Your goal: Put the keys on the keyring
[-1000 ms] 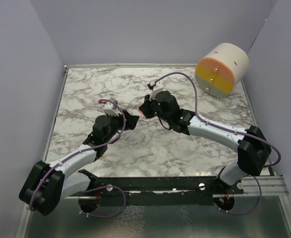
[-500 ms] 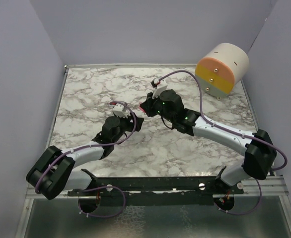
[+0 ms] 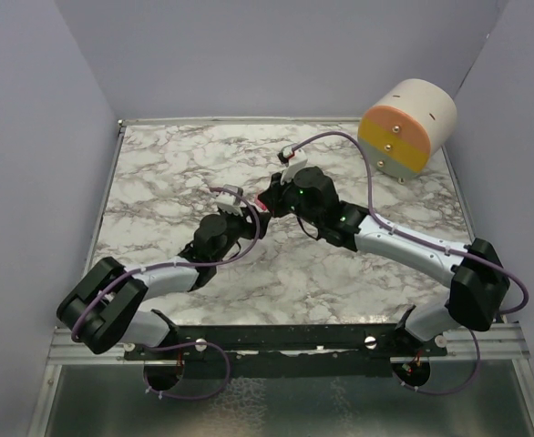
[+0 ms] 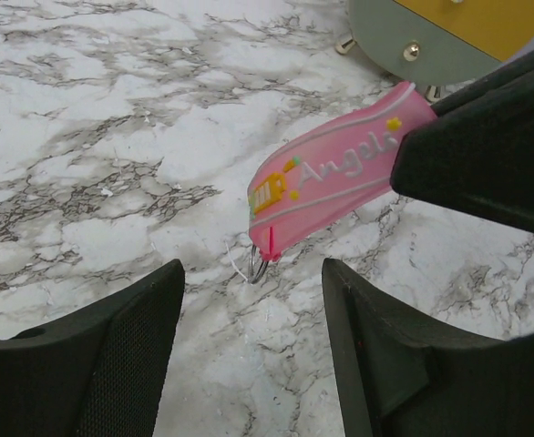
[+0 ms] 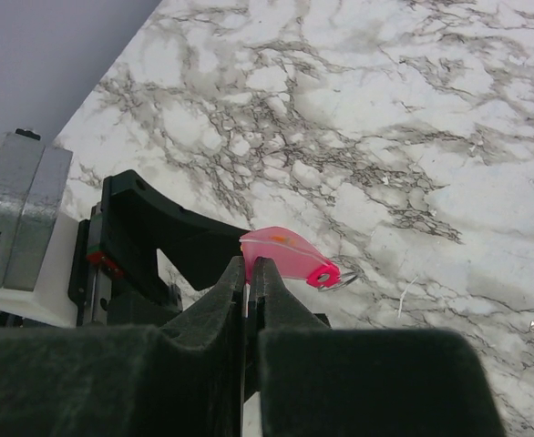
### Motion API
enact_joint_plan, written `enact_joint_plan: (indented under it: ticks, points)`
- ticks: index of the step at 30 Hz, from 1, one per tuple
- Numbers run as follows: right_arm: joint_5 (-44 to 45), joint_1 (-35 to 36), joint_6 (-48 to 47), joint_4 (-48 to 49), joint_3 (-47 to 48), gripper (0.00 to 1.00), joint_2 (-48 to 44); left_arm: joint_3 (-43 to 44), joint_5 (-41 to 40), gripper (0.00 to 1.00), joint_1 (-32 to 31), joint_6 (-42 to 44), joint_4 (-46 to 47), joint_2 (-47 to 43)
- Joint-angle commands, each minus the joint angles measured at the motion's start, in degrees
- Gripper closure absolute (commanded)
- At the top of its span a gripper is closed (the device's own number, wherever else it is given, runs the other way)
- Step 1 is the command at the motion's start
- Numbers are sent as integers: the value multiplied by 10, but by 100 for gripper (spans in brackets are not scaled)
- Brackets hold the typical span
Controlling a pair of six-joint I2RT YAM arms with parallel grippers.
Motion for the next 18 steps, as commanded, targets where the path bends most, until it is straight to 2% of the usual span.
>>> enact_joint_plan:
  ticks: [1, 4, 6, 9, 18]
  points:
    - [-18, -2, -4, 4, -4, 99, -27, 23, -18, 38, -5, 15, 34, 20]
    - [-21, -2, -3, 2, -6, 99, -31, 23, -16, 45, -7, 19, 46, 27]
    - [-21, -2, -3, 2, -8, 99, -33, 23, -15, 47, -7, 21, 54, 30]
    - [-22, -2, -2, 1, -9, 99, -35, 24, -8, 57, -8, 27, 64, 34]
    - [-23, -2, -2, -2, -9, 99, -36, 16, 3, 57, -11, 32, 94, 36]
